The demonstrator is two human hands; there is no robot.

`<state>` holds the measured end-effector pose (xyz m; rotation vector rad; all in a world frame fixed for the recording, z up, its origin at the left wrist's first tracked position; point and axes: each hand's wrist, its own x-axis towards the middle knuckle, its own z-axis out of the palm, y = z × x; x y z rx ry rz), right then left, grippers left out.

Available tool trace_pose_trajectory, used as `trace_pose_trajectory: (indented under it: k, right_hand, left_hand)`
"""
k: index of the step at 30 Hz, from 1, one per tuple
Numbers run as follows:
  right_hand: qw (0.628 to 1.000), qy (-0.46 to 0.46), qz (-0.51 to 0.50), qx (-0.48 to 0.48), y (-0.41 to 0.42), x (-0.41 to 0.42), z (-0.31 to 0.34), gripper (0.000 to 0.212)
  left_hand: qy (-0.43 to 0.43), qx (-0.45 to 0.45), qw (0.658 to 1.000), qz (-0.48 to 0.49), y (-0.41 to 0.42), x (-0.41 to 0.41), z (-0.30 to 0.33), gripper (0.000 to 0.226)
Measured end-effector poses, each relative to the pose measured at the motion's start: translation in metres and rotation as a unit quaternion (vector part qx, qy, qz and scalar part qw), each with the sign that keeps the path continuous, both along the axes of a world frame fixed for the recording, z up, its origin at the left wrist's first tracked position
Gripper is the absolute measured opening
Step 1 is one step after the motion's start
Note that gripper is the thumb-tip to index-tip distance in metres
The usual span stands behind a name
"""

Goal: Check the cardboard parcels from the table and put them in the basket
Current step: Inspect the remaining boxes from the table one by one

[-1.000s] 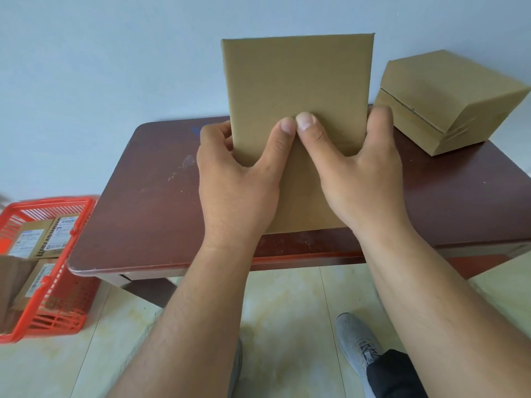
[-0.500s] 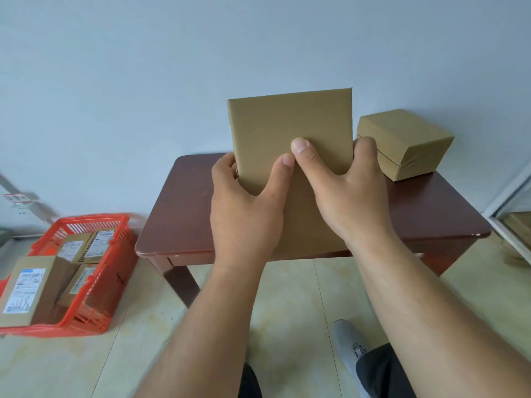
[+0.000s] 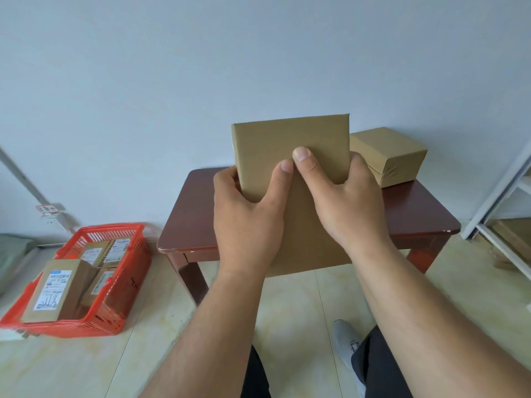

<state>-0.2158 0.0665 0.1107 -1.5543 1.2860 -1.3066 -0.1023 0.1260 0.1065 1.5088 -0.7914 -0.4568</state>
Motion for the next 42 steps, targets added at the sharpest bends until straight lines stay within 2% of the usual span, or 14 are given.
trace_pose_trajectory:
  k: [4,8,13,25,33,42]
  right_hand:
    - [1.0,0.009,0.011,-0.005,0.007,-0.005,0.003,0.06]
    - [0.999,-0.003,0.032,-0.004,0.013,-0.008,0.008,0.052]
    - [0.999,-0.01,0.031,0.004,0.014,-0.01,0.012,0.054]
    - [0.999,-0.026,0.038,0.0,0.018,-0.013,0.007,0.045]
    - [0.999,0.007,0.027,0.02,0.011,-0.013,0.017,0.059]
    - [0.999,0.02,0.038,0.023,0.004,-0.008,0.017,0.06]
  left_hand:
    - [0.01,0.005,1.0,-0.01,0.005,0.001,0.006,0.062]
    - [0.014,-0.006,1.0,-0.01,0.008,0.0,0.008,0.072]
    - [0.003,-0.01,1.0,-0.02,0.014,-0.004,0.007,0.055]
    - [0.016,0.022,1.0,-0.006,0.014,-0.006,0.018,0.059]
    - [0.019,0.032,0.999,-0.011,0.013,-0.008,0.018,0.064]
    - [0.041,0.057,0.998,0.002,0.002,-0.002,0.022,0.069]
